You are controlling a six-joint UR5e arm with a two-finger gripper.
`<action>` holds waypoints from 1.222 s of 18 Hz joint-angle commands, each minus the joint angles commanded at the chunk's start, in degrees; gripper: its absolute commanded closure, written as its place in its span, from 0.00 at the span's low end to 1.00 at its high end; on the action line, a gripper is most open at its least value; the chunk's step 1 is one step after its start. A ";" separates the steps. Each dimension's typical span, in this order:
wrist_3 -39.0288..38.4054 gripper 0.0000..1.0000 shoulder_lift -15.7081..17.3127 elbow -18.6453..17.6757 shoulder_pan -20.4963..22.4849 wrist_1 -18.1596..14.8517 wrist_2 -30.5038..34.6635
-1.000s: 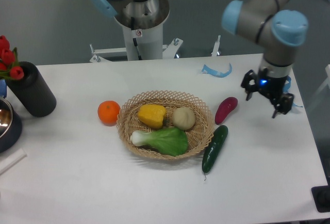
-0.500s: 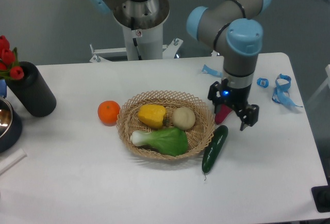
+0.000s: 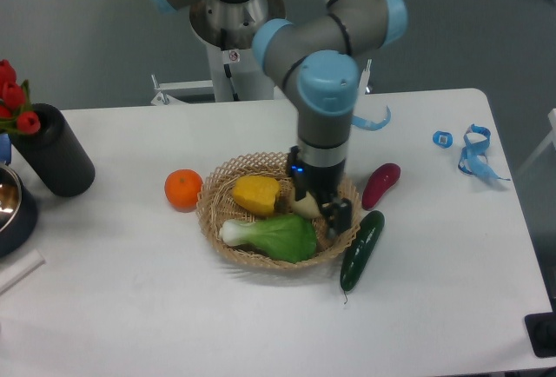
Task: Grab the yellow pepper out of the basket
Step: 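Move the open gripper from its start pose over the yellow pepper in the basket, then lower the gripper down onto the yellow pepper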
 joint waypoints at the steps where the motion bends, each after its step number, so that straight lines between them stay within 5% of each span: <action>1: 0.52 0.00 0.09 -0.09 -0.97 0.00 0.26; 10: 4.63 0.00 2.90 -4.74 -1.33 -1.48 0.26; 16: 15.37 0.00 4.83 -4.66 -0.71 -7.47 2.01; 22: 17.93 0.00 4.13 -4.57 -0.71 -7.03 7.21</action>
